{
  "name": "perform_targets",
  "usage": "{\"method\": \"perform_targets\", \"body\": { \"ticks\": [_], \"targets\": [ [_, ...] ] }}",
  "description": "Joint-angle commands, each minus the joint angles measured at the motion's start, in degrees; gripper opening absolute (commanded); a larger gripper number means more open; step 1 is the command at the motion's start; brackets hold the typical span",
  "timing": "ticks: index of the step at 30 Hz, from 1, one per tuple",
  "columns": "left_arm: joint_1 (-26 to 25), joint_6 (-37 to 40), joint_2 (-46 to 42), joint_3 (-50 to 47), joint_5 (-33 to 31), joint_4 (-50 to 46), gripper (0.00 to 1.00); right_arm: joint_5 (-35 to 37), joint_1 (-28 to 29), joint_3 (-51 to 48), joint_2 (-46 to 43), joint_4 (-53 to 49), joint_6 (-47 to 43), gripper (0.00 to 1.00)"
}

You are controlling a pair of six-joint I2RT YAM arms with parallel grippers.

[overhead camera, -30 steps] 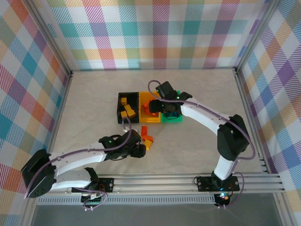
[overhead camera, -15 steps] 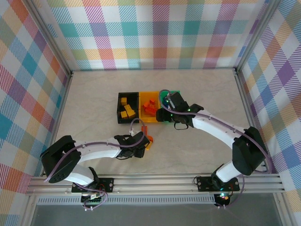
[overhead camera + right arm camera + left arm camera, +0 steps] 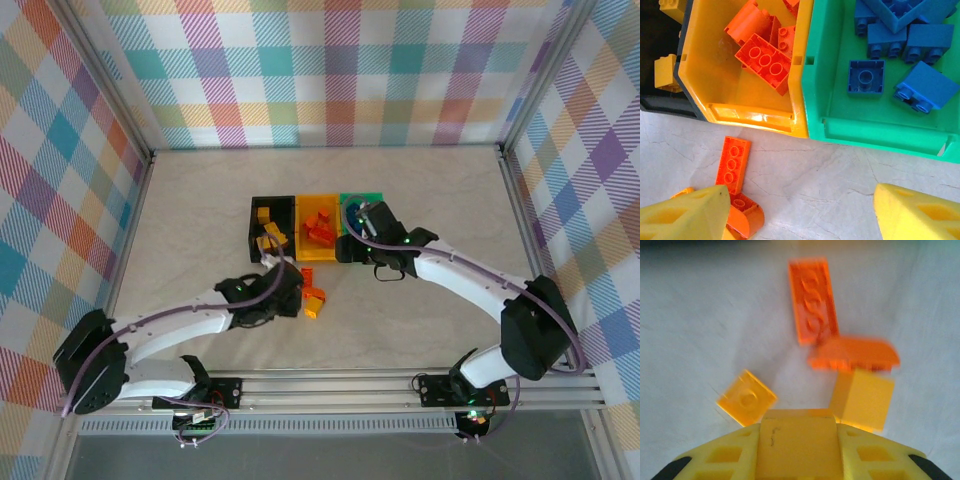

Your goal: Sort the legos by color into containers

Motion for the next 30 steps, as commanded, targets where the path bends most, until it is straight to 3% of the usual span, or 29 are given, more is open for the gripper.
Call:
{"method": "perform_targets", "body": {
  "ticks": [1, 7, 16, 18, 20, 22, 27, 30],
  "targets": [
    [8.3, 2.6, -0.8, 5.3, -0.4, -1.4, 0.30, 0.0, -0.1, -1.3, -2.8, 2.0, 1.5, 0.76],
    [19.0, 4.6, 11.2, 16.2, 0.4, 2.8, 0.29, -0.6, -0.4, -3.1, -4.3, 1.6, 2.0, 0.76],
    [24.5, 5.9, 28.7, 30.9, -1.3, 1.0, 0.30, -0.7, -1.1, -6.1, -8.6, 1.4, 2.5, 0.76],
    [25.2, 5.9, 30.7, 32.6, -1.2, 0.4, 0.39, -0.8, -1.2, -6.3, -9.3, 1.2, 2.5, 0.76],
    [25.3, 6.2, 31.9, 33.7, -0.7, 0.0, 0.60, -1.2, -1.6, -6.2, -9.9, 1.0, 2.5, 0.77],
    [25.3, 6.2, 32.0, 34.1, 0.6, 0.2, 0.70, -1.3, -1.8, -6.2, -10.3, 1.0, 2.5, 0.77],
    [23.7, 6.1, 27.8, 33.1, 3.0, 0.1, 0.77, -1.7, -2.6, -6.2, -11.3, 1.0, 2.7, 0.78],
    [20.0, 6.3, 22.6, 29.0, 4.5, 0.7, 0.80, -2.2, -3.8, -6.9, -11.9, 1.2, 2.9, 0.78]
  ]
}}
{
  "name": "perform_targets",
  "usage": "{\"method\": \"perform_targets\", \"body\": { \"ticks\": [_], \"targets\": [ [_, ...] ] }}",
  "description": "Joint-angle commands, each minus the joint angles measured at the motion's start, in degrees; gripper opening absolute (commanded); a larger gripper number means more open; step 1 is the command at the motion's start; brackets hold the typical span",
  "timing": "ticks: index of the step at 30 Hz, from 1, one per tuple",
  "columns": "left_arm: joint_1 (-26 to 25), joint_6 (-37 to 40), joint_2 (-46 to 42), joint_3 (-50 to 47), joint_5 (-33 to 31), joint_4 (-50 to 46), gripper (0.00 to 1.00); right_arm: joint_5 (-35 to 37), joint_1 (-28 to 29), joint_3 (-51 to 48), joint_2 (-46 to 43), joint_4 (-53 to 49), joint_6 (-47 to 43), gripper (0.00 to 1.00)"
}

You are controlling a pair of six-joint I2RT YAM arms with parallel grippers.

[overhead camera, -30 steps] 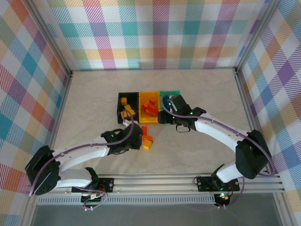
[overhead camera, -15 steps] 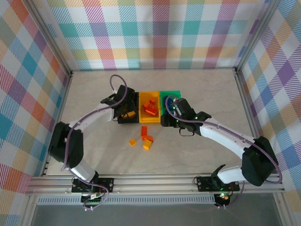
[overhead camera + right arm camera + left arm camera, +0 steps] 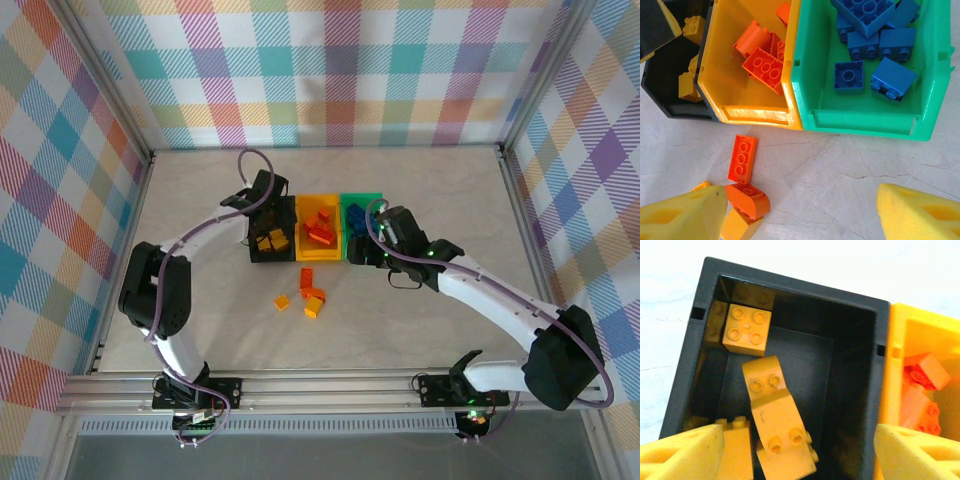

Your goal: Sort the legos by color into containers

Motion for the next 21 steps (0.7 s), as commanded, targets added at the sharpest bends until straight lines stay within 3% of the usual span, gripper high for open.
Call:
{"method": "perform_targets", "body": {
  "ticks": [1, 8, 13, 16, 21],
  "targets": [
    [-4.8, 0.8, -8.4, -3.9, 2.6, -1.3, 0.81, -1.3, -1.4, -1.3, -1.7, 0.8, 0.8, 0.79],
    [-20.3, -0.3, -16.9, -17.7, 4.6, -1.5, 0.84, -2.4, -2.9, -3.8, -2.4, 1.9, 1.6, 0.79],
    [-29.4, -2.7, -15.8, -22.2, 4.2, -1.1, 0.81, -2.8, -3.0, -4.7, -2.1, 2.8, 2.2, 0.79],
    [-32.3, -3.9, -14.6, -24.1, 1.6, -0.5, 0.80, -2.9, -3.0, -5.0, -2.5, 2.8, 2.4, 0.79],
    [-32.5, -3.9, -10.9, -25.6, 0.3, 2.4, 0.73, -2.7, -3.0, -5.3, -3.5, 2.5, 2.4, 0.79]
  ]
}}
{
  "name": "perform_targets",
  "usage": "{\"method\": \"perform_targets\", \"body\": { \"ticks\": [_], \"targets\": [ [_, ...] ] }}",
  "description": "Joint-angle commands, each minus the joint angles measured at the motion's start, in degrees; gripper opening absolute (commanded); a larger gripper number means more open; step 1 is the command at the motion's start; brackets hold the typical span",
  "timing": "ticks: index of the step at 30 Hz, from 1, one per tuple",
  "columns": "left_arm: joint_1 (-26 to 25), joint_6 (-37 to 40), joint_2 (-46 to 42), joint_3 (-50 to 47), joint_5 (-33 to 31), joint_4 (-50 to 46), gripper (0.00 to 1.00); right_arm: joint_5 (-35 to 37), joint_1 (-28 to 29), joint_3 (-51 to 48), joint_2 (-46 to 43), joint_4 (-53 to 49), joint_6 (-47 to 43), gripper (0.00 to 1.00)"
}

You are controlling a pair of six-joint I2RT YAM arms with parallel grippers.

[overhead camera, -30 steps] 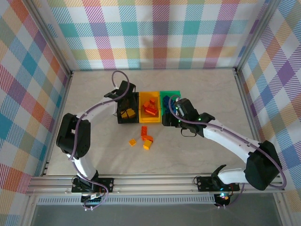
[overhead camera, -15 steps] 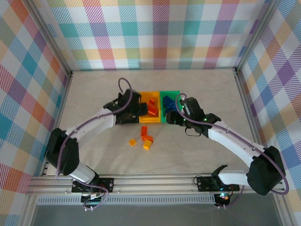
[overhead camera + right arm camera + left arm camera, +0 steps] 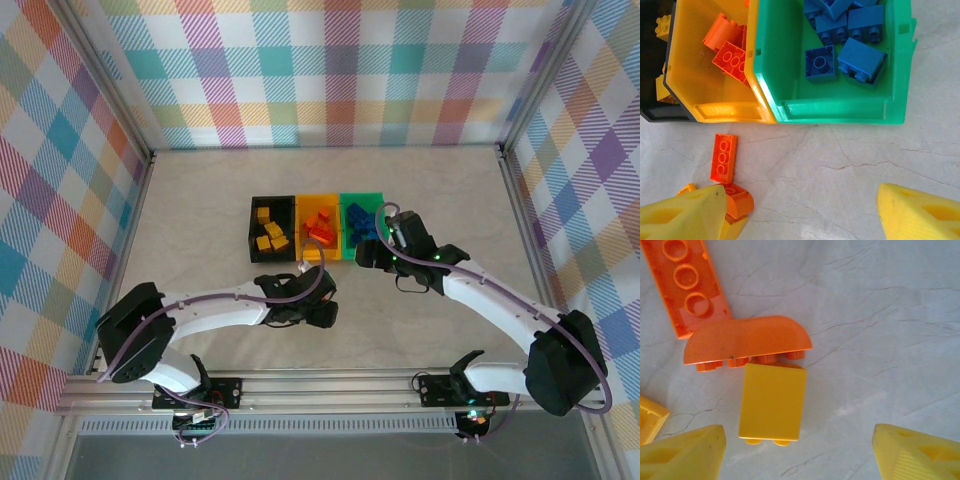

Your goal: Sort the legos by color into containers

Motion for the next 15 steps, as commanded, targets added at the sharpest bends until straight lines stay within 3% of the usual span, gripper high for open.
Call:
{"method": "perform_targets", "body": {
  "ticks": [1, 11, 15],
  "targets": [
    [-0.1, -0.3, 2.8, -0.8, -2.5, 2.1, 0.70, -0.6, -0.1, -0.5, -2.1, 1.0, 0.9, 0.79],
    [-0.1, 1.9, 7.3, 1.2, -5.9, 2.7, 0.40, -0.3, -0.3, -0.9, -3.8, 0.3, 0.7, 0.79],
    [-0.1, 1.1, 4.7, 0.4, -5.6, 1.9, 0.30, -0.3, -0.5, -1.1, -3.9, 0.4, 0.7, 0.79]
  ]
}}
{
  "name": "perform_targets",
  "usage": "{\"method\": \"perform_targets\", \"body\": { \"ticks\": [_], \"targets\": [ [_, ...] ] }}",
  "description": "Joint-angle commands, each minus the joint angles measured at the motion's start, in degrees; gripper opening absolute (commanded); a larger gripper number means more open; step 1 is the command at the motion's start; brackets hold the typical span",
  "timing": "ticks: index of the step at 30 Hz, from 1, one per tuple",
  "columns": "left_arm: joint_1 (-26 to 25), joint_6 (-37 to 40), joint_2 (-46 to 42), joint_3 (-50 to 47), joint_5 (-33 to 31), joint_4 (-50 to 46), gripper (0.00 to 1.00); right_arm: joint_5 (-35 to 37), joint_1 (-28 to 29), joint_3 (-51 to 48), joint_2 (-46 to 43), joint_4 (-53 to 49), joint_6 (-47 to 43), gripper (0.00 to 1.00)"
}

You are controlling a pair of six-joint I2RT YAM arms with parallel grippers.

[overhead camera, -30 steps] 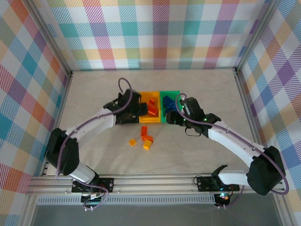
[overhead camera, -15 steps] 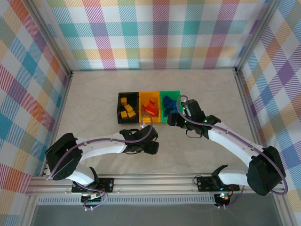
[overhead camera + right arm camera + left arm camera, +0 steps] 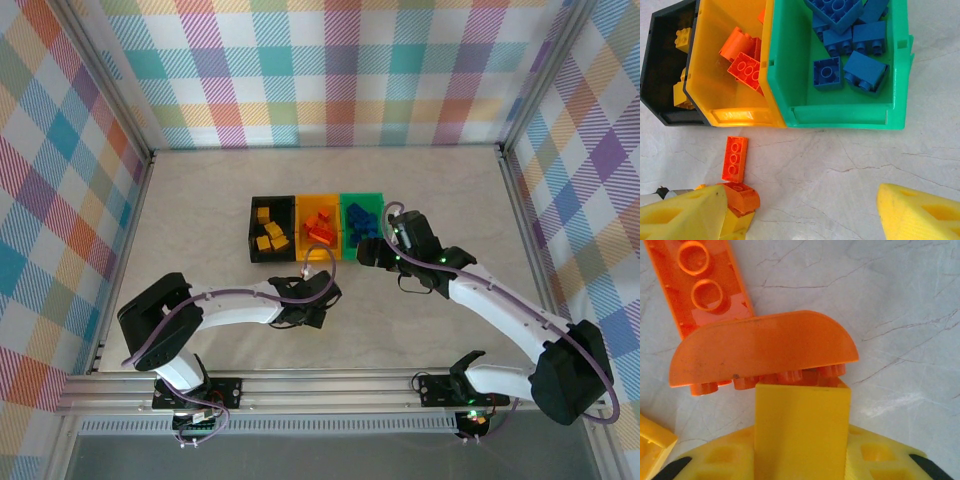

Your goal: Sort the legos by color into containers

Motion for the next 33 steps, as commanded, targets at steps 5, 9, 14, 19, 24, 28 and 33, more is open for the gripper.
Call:
{"method": "perform_targets", "body": {
  "ticks": [5, 9, 14, 19, 24, 28, 33],
  "targets": [
    [1.8, -1.8, -13.2, -0.3, -2.9, -2.6, 0.29, -0.7, -0.5, -0.9, -1.2, 0.9, 0.7, 0.79],
    [11.2, -0.5, -17.9, 3.1, -3.0, -5.3, 0.29, -0.8, -0.6, -1.0, -1.0, 1.4, 0.9, 0.79],
    [24.5, 1.7, -12.6, 10.7, -0.3, -3.6, 0.29, -0.8, -0.8, -1.3, -0.7, 1.3, 0.9, 0.79],
    [30.8, 2.5, -2.0, 20.4, 0.1, -3.7, 0.28, -1.7, -0.9, -1.9, -1.2, 0.9, 0.6, 0.79],
    [33.5, 2.2, 6.9, 28.4, -0.5, -5.5, 0.30, -3.1, -0.9, -2.9, -1.2, 0.7, -0.2, 0.79],
    [34.4, 2.1, 11.3, 32.3, -0.4, -6.5, 0.38, -4.6, -0.8, -3.7, -1.3, 1.5, -0.7, 0.79],
    [34.5, 2.0, 11.9, 35.0, 1.2, -7.3, 0.67, -7.5, 1.8, -3.5, 1.5, 3.2, -1.1, 0.79]
  ]
}}
